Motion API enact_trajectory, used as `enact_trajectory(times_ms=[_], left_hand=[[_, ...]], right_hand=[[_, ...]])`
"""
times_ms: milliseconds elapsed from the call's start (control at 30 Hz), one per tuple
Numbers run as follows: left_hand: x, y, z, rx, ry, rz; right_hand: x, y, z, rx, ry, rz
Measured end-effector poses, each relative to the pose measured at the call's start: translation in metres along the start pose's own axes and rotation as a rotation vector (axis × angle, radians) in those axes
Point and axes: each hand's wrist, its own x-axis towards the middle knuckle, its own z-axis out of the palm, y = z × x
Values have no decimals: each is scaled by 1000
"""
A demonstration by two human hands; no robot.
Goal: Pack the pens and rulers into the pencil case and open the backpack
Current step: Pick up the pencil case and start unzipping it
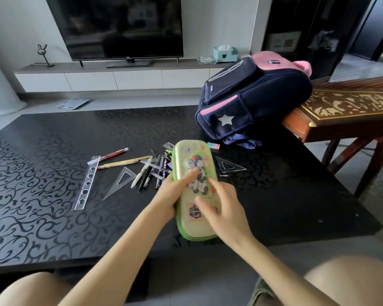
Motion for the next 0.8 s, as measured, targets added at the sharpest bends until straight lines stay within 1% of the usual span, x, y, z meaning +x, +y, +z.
enact_trajectory(times_ms=[33, 100, 133, 200, 233, 333, 400, 467, 567, 667, 733, 800], left_hand=[[-3, 1, -9, -10, -14, -40], [-11, 3, -25, -71, -66, -146], [-15, 4, -29, -95, -82, -176], [-21, 6, -36, -131, -99, -179], [-24, 8, -38, -155, -103, -167], [-32, 12, -43, -192, -61, -97], [-36, 14, -46, -214, -4, -102], [-34, 14, -52, -232, 82, -87], [-28, 15, -64, -325, 239, -38], [-22, 16, -75, -447, 385, -11], [-18, 16, -71, -529, 462, -21], [-12, 17, -58, -613, 586, -22]], right_hand=[[3, 2, -6, 114, -26, 24], [14, 1, -15, 170, -70, 68], [19, -1, -18, 208, -122, 85], [25, -9, -14, 304, -225, 99], [27, -12, -11, 288, -220, 89], [27, -16, -2, 77, -106, -3], [27, -18, 2, -119, -69, -114], [27, -21, 3, -275, -61, -227], [19, -26, -1, -395, -97, -403], [-2, -36, 1, -546, -26, -579], [-16, -44, 13, -595, 30, -594], [-24, -52, 30, -585, 73, -579]])
